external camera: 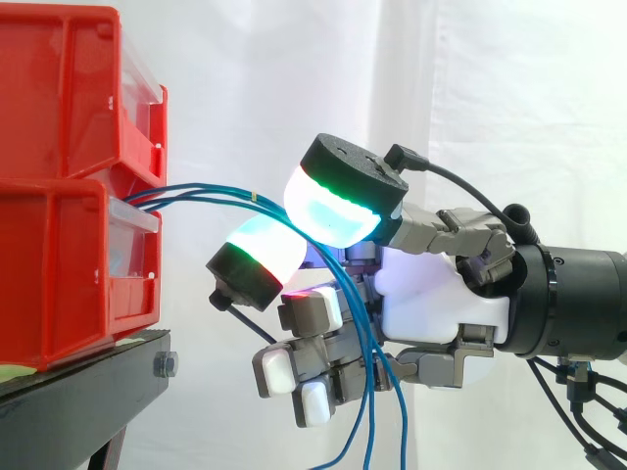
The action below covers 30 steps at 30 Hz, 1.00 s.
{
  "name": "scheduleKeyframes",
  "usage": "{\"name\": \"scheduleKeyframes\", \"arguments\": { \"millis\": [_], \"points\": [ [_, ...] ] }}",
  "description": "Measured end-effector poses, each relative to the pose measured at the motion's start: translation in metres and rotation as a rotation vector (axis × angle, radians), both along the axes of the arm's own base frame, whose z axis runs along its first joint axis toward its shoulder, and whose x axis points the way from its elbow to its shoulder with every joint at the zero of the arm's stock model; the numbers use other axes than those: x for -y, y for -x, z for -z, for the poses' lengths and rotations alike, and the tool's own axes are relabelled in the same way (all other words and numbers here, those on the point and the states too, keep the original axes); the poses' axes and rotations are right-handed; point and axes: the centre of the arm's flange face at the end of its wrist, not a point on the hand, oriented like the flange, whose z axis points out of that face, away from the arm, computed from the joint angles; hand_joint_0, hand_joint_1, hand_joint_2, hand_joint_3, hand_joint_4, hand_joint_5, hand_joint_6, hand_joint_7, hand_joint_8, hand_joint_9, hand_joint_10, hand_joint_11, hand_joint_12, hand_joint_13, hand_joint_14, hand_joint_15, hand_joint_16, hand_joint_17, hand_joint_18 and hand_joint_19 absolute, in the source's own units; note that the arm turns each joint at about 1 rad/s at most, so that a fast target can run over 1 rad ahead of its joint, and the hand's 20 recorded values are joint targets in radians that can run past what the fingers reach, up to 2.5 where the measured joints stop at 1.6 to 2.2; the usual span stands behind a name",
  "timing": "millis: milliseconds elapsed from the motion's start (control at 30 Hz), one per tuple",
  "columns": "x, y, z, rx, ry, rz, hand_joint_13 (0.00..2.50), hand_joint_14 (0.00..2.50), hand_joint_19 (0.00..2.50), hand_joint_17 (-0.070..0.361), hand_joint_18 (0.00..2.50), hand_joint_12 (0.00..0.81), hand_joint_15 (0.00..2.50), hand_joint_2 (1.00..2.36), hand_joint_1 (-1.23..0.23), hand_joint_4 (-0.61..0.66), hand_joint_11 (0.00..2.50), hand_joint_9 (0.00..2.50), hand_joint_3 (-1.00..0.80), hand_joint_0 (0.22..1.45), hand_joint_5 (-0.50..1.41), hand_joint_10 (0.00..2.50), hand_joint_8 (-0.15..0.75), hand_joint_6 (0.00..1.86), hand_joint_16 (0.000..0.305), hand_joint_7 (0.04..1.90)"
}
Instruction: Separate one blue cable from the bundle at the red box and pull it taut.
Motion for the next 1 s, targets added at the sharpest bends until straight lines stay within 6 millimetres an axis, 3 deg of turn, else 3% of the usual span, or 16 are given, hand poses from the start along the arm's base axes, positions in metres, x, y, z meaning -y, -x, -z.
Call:
{"name": "scheduleKeyframes", "arguments": {
  "millis": [400, 600, 767, 1000],
  "points": [
    [0.0009, 0.0002, -0.0001, 0.0, 0.0, -0.002, 0.91, 0.02, 0.7, 0.103, 0.83, 0.368, 0.61, 1.0, -1.0, -0.03, 1.07, 1.12, -0.49, 0.77, -0.17, 0.02, 0.31, 0.9, 0.046, 1.15],
    [0.0011, 0.0003, -0.0001, -0.001, 0.0, -0.002, 0.91, 0.02, 0.68, 0.101, 0.85, 0.359, 0.61, 1.0, -1.0, -0.04, 1.07, 1.13, -0.5, 0.8, -0.16, 0.02, 0.308, 0.9, 0.045, 1.15],
    [0.0015, 0.0004, 0.0, -0.001, 0.0, -0.001, 0.92, 0.02, 0.72, 0.103, 0.86, 0.36, 0.62, 1.0, -0.94, 0.04, 1.08, 1.16, -0.5, 0.61, -0.15, 0.03, 0.316, 0.89, 0.046, 1.08],
    [0.0012, 0.0003, 0.0001, -0.001, 0.0, -0.002, 0.94, 0.02, 0.73, 0.117, 0.87, 0.389, 0.62, 1.0, -0.83, 0.08, 1.03, 1.19, -0.5, 0.49, -0.13, 0.02, 0.336, 0.83, 0.052, 1.05]
  ]
}}
